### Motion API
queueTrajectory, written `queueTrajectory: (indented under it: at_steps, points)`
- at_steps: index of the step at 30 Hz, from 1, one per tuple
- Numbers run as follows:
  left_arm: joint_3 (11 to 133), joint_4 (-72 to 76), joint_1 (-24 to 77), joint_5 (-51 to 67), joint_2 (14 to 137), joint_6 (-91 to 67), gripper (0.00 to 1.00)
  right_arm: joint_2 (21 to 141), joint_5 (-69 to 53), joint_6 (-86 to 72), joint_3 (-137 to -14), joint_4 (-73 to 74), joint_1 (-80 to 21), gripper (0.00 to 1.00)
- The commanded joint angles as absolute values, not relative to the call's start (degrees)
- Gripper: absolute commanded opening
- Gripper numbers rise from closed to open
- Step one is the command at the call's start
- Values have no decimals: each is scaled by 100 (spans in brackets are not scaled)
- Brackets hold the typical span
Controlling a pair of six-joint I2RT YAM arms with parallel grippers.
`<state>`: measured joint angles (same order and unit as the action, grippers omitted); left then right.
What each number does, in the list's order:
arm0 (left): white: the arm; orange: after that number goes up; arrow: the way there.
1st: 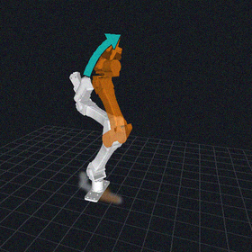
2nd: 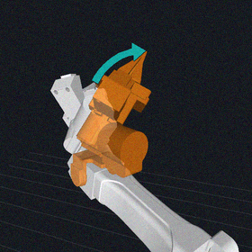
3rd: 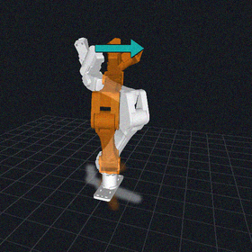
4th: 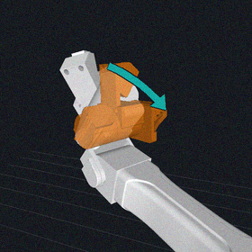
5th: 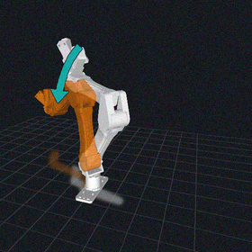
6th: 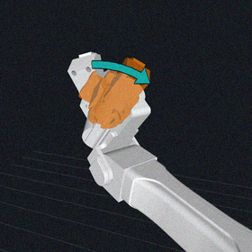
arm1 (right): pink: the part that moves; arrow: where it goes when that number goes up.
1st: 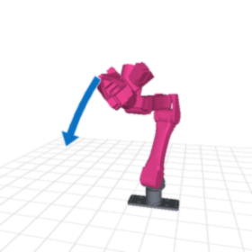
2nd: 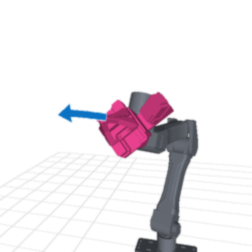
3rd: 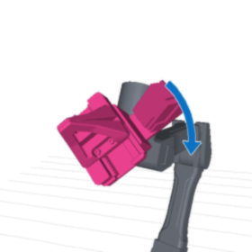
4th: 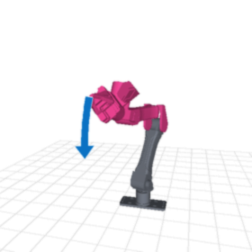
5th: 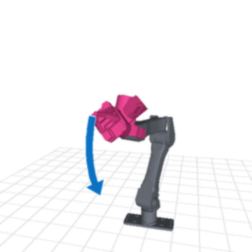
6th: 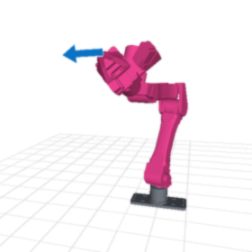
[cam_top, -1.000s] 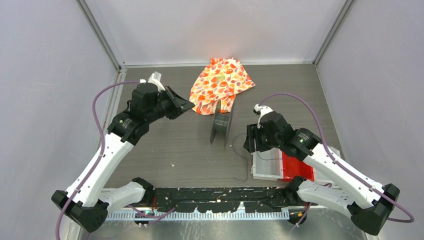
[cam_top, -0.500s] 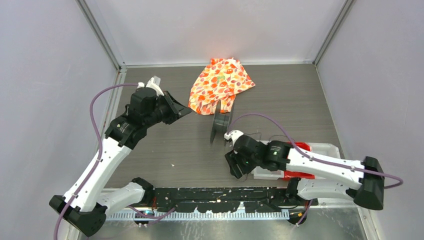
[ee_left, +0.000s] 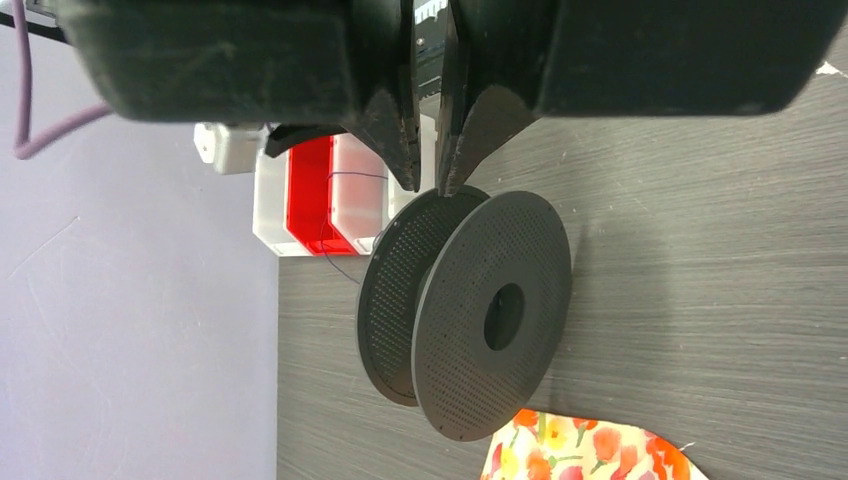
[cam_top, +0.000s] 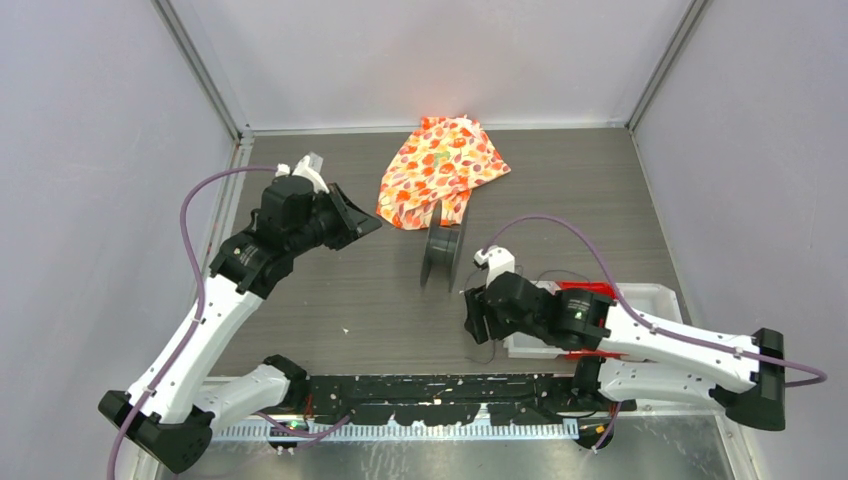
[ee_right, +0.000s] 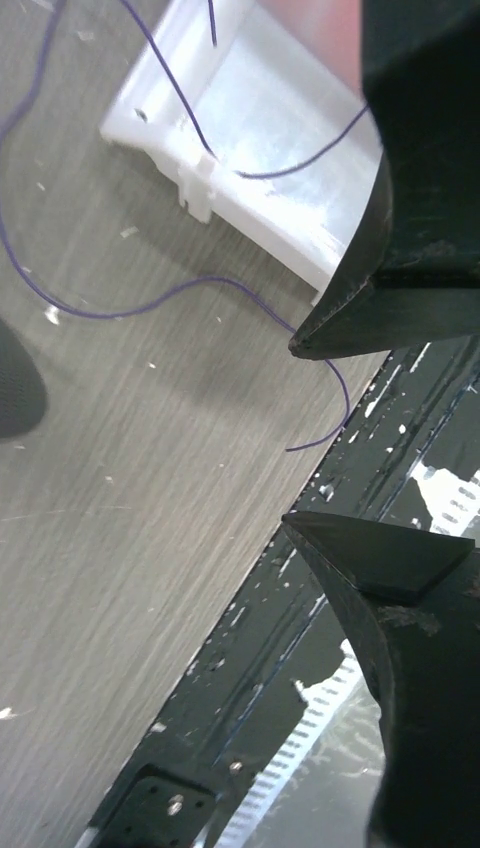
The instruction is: Wrap the cables
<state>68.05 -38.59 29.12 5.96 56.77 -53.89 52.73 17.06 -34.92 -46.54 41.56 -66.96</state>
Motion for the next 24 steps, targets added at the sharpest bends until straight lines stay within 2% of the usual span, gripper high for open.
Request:
queueTrajectory:
  at_steps: [1, 4, 8, 13, 20, 24]
  points:
    - [6931, -3912, 2859, 450, 5678, -5142, 14, 5635, 1018, -3656, -4311, 3875, -6727, 63]
    - [6973, -3968, 2848, 385, 5641, -5079, 15, 5862, 672, -3608, -4258, 3756, -6807, 63]
    - [6961, -4052, 2805, 305, 5618, -5029, 16, 6263, 1270, -3513, -4673, 4143, -7132, 63]
    - [6940, -4109, 2786, 297, 5587, -5010, 16, 6167, 1810, -3518, -5020, 4153, -7416, 62]
    - [6921, -4117, 2755, 215, 5528, -4993, 16, 6057, 2148, -2966, -5206, 4076, -8165, 62]
    - [6892, -4116, 2751, 220, 5512, -4975, 16, 6628, 2032, -2477, -5617, 4731, -8434, 62]
